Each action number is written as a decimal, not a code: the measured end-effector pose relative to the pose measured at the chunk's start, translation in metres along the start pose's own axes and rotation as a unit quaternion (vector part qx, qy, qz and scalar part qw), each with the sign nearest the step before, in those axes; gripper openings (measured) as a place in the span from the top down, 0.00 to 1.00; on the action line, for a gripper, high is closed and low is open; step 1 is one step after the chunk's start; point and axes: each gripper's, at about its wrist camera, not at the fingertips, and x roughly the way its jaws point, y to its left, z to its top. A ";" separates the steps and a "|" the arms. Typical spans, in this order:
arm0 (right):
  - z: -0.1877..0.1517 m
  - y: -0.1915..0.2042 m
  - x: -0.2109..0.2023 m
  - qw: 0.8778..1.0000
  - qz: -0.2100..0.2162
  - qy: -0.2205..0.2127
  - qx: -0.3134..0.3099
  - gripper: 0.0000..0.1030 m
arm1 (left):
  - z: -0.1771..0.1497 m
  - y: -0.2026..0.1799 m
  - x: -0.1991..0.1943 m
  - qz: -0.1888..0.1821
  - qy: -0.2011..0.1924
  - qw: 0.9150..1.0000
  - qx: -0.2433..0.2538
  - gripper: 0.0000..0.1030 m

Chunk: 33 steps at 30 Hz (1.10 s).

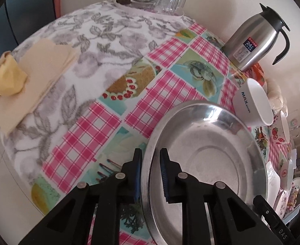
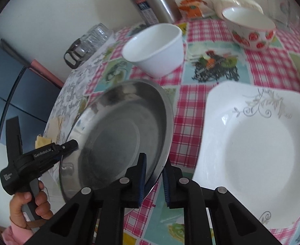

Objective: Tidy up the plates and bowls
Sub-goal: 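Close the left gripper on the basin rim while the right gripper closes on it, then lift the steel basin with both grippers and carry it across the table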

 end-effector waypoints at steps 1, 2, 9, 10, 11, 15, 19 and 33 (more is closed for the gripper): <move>0.000 -0.001 -0.002 1.000 0.004 -0.001 0.003 0.84 | 0.000 -0.001 -0.003 -0.001 -0.001 1.000 0.000 0.82; 0.000 -0.003 -0.004 1.000 0.006 -0.003 0.005 0.84 | -0.001 -0.002 -0.006 -0.003 -0.002 1.000 0.000 0.82; 0.002 -0.006 -0.031 0.999 0.019 -0.038 0.006 0.84 | 0.001 -0.026 -0.034 -0.003 -0.023 1.000 0.015 0.82; 0.002 -0.008 -0.037 0.999 0.020 -0.045 0.008 0.84 | 0.001 -0.031 -0.039 -0.004 -0.027 0.999 0.019 0.82; 0.003 -0.010 -0.042 0.998 0.022 -0.051 0.011 0.84 | 0.001 -0.036 -0.043 -0.006 -0.029 0.999 0.021 0.82; 0.004 -0.019 -0.066 0.996 0.021 -0.083 0.023 0.84 | 0.002 -0.065 -0.060 -0.011 -0.040 0.998 0.039 0.82; 0.003 -0.037 -0.090 0.993 0.016 -0.108 0.039 0.84 | -0.001 -0.098 -0.069 -0.021 -0.045 0.997 0.058 0.82; -0.010 -0.124 -0.145 0.982 -0.065 -0.144 0.102 0.81 | -0.042 -0.197 -0.040 -0.060 -0.012 0.994 0.089 0.82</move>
